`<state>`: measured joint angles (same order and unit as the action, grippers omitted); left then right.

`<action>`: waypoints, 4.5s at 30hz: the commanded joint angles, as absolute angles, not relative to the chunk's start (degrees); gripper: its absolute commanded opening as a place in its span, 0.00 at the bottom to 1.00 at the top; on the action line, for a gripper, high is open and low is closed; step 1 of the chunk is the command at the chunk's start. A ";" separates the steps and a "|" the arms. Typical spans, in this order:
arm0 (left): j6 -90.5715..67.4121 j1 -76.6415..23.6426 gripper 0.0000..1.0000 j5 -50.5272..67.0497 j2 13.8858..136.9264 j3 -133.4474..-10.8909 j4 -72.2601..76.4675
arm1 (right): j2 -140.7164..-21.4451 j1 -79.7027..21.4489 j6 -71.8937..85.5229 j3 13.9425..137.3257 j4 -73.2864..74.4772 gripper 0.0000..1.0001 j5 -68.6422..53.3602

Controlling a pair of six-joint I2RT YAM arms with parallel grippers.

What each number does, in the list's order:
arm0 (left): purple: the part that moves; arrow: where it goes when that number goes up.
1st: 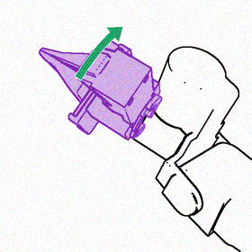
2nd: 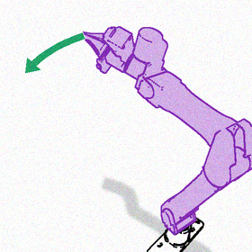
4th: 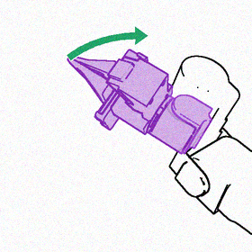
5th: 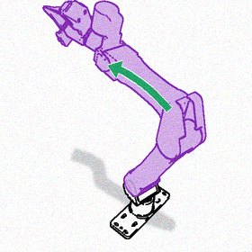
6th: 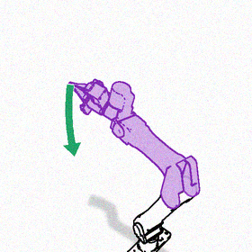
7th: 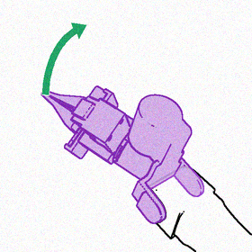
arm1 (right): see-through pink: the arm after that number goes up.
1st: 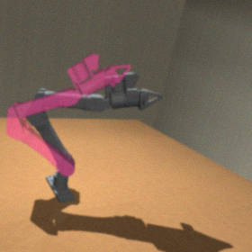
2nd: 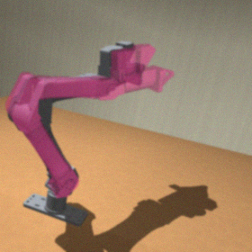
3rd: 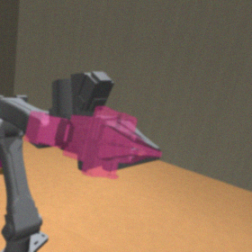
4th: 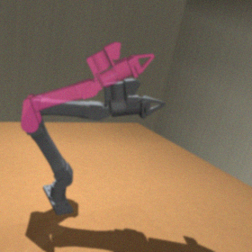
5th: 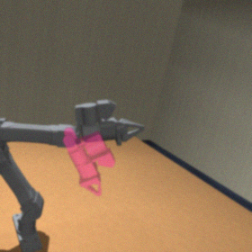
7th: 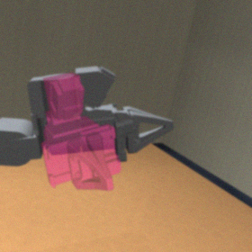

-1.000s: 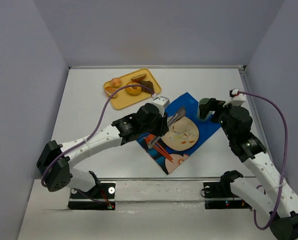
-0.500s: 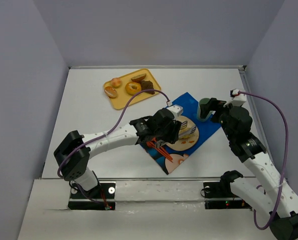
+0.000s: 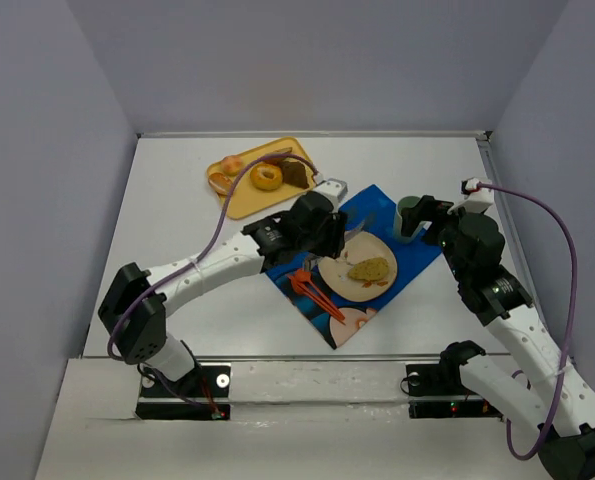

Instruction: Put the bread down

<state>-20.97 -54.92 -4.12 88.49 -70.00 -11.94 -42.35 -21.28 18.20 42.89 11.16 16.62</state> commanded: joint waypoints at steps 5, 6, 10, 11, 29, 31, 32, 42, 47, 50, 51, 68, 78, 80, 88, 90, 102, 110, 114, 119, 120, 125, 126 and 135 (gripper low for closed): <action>-27.50 -35.46 0.57 -6.68 81.21 -68.21 -11.78 | -42.45 -20.83 17.49 43.15 10.11 1.00 18.89; -27.51 -33.94 0.58 -6.42 81.38 -67.86 -11.69 | -42.71 -20.83 17.49 43.15 10.11 1.00 18.98; -27.86 -27.43 0.59 -5.89 83.05 -67.24 -11.60 | -43.68 -20.83 17.40 43.33 10.11 1.00 19.33; -27.95 -26.46 0.59 -5.63 84.10 -67.15 -11.34 | -43.77 -20.83 17.40 43.42 10.19 1.00 19.51; -29.09 -17.84 0.59 1.92 96.86 -72.25 -9.41 | -45.70 -20.83 17.05 43.59 10.19 1.00 23.03; -29.35 -17.58 0.59 2.55 96.94 -72.16 -8.62 | -45.88 -20.83 17.14 43.59 10.11 1.00 23.29; -29.44 -17.40 0.59 2.55 97.03 -72.33 -8.53 | -45.88 -20.83 17.14 43.59 10.11 1.00 23.38; -32.78 -14.59 0.59 4.13 96.59 -72.77 -6.59 | -46.05 -20.83 17.14 43.68 10.02 1.00 23.55; -34.89 -13.19 0.59 5.18 96.94 -73.04 -5.36 | -46.14 -20.83 17.14 43.59 10.02 1.00 23.73; -35.59 -12.48 0.59 6.68 99.13 -74.44 -4.92 | -46.05 -20.83 17.05 43.59 10.11 1.00 23.82; -35.77 -12.31 0.59 6.77 99.49 -74.62 -4.83 | -45.97 -20.83 17.05 43.59 10.11 1.00 23.82; -40.52 -10.02 0.56 7.65 102.92 -76.29 -3.08 | -46.32 -20.83 17.14 43.51 10.11 1.00 24.43; -40.78 -10.02 0.33 8.44 104.42 -77.08 -3.25 | -46.14 -20.83 17.31 43.51 10.11 1.00 24.26; -40.43 -10.02 0.25 8.52 103.11 -76.56 -3.34 | -45.97 -20.83 17.31 43.42 10.11 1.00 24.26; -38.41 -11.07 0.20 7.21 92.91 -68.57 -3.69 | -44.83 -20.83 17.58 43.24 10.02 1.00 24.08; -38.15 -11.51 0.20 6.33 88.43 -64.88 -3.96 | -44.65 -20.83 17.67 43.15 10.02 1.00 23.91; -32.00 -31.79 0.26 8.07 72.25 -53.18 -4.13 | -45.00 -20.83 18.02 42.98 9.93 1.00 22.94; -28.39 -41.92 0.30 10.37 74.88 -54.31 -4.13 | -44.30 -20.83 18.19 42.72 9.93 1.00 22.32; -26.55 -45.34 0.34 10.37 76.90 -55.36 -6.15 | -43.68 -20.83 18.11 42.54 9.84 1.00 22.33; -24.87 -46.58 0.41 8.62 79.36 -57.48 -11.24 | -43.77 -20.83 17.93 42.54 10.02 1.00 22.24; -24.87 -46.58 0.42 8.79 79.37 -57.65 -11.25 | -43.86 -20.83 17.93 42.54 9.93 1.00 22.32; -24.43 -46.85 0.59 9.05 78.49 -58.10 -11.07 | -43.95 -20.83 17.93 42.63 9.93 1.00 22.41; -24.52 -46.93 0.60 8.36 78.23 -58.27 -11.60 | -43.95 -20.83 17.93 42.63 9.93 1.00 22.41; -26.19 -46.58 0.62 -3.51 75.50 -61.08 -15.02 | -43.86 -20.83 17.75 42.71 10.11 1.00 22.50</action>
<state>-25.87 -46.52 3.01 78.94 -57.28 -13.30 -44.56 -21.28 17.96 42.33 11.18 22.09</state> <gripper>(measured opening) 0.619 0.997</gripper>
